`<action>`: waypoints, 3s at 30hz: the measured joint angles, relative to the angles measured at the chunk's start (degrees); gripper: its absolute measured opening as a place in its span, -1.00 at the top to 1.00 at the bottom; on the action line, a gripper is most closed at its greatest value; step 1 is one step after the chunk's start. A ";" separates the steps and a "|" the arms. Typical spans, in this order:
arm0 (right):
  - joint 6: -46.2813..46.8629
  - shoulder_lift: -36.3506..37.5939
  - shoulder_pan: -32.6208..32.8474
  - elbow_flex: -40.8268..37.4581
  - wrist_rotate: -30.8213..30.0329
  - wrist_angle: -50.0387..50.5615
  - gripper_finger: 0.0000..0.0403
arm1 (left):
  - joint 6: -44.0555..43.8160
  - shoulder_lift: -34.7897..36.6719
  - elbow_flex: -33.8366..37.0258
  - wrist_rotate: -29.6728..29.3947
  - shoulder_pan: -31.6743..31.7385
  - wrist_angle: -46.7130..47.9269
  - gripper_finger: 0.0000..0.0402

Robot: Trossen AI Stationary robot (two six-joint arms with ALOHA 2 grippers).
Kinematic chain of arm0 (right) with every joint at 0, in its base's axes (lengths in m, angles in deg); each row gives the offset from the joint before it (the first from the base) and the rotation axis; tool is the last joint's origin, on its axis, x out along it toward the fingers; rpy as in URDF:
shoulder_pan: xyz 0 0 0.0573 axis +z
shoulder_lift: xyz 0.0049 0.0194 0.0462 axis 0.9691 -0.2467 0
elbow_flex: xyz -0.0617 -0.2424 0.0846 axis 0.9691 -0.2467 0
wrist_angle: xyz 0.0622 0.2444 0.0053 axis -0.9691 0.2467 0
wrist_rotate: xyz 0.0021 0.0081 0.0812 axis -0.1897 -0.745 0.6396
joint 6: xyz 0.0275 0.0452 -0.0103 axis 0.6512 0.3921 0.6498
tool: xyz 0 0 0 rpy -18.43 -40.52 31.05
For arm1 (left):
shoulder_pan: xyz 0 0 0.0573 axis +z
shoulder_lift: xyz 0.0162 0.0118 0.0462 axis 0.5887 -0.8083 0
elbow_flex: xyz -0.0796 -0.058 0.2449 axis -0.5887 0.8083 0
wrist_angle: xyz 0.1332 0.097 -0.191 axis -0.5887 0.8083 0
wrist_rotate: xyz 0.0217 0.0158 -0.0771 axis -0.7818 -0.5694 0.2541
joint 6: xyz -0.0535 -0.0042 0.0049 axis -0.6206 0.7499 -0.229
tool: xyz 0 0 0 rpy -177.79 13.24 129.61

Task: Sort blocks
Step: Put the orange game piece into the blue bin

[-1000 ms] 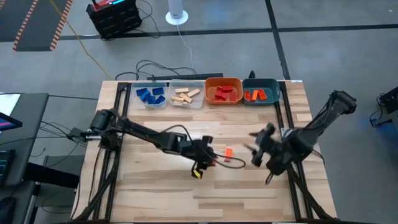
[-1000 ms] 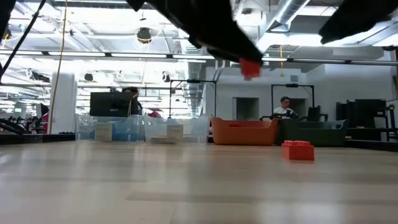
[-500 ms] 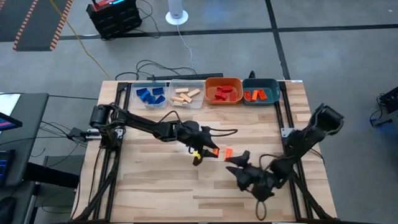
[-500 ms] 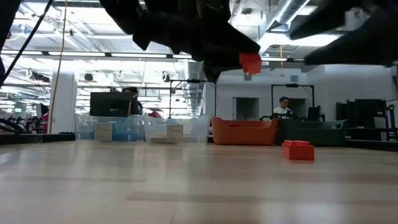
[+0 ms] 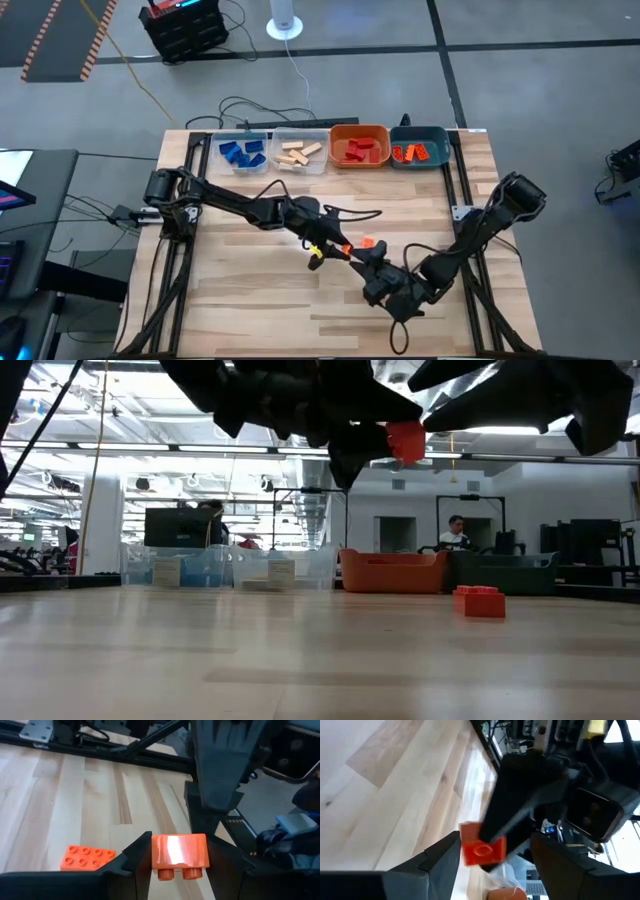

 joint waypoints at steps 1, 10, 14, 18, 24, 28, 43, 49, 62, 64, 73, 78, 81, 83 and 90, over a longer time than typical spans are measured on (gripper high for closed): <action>0.05 0.00 0.23 0.01 0.40 -0.01 -0.35 | -0.05 0.00 0.00 0.04 0.00 -0.29 0.28; 2.32 -0.22 -1.84 0.02 3.83 2.22 -0.35 | -1.28 0.00 -0.02 0.56 -0.07 -1.09 0.28; 2.32 -0.24 -3.41 0.02 5.02 2.04 -0.35 | -1.30 0.00 -0.02 0.60 -0.09 -1.17 0.28; 2.33 -0.24 -4.48 0.00 8.49 1.51 -0.35 | -1.30 0.00 -0.02 0.60 -0.09 -1.40 0.28; 2.35 -0.26 -6.12 0.00 10.91 -1.00 -0.24 | -1.31 0.00 -0.02 0.60 -0.09 -2.92 0.28; 1.93 -0.25 -6.55 0.00 12.14 -1.52 0.07 | -1.41 -0.04 -0.02 0.62 -0.08 -2.79 0.28; 15.47 0.30 -6.14 -0.04 10.41 8.88 0.18 | 7.92 5.53 -3.82 -6.85 4.69 18.89 -0.49; 45.87 5.94 -11.49 -0.04 4.62 36.40 0.18 | 15.24 11.87 -0.32 -22.73 6.60 30.10 -0.56; 51.34 26.03 -57.60 -4.85 17.08 44.83 0.16 | 14.48 16.02 24.89 -24.64 6.34 -12.17 -0.37; 45.95 26.84 -64.95 -6.06 21.62 40.59 0.14 | 13.79 15.94 26.15 -24.76 5.44 -11.86 -0.37; 36.77 20.69 -88.44 -7.28 40.85 31.21 0.09 | 12.44 15.93 26.77 -26.18 1.91 -11.78 -0.36; 34.31 14.09 -91.93 -7.26 42.74 29.32 -0.07 | 12.64 15.93 26.77 -29.02 2.18 -11.70 -0.36; 31.65 11.49 -91.77 -6.51 43.02 29.73 -0.17 | 13.25 15.93 26.77 -30.16 2.62 -11.70 -0.36; 30.27 11.10 -91.25 -5.61 43.81 29.87 -0.21 | 13.45 15.93 26.77 -30.29 3.00 -11.65 -0.36; 19.68 16.48 -78.22 -1.17 47.61 37.52 -0.24 | 16.16 15.93 26.77 -30.39 3.34 -9.75 -0.36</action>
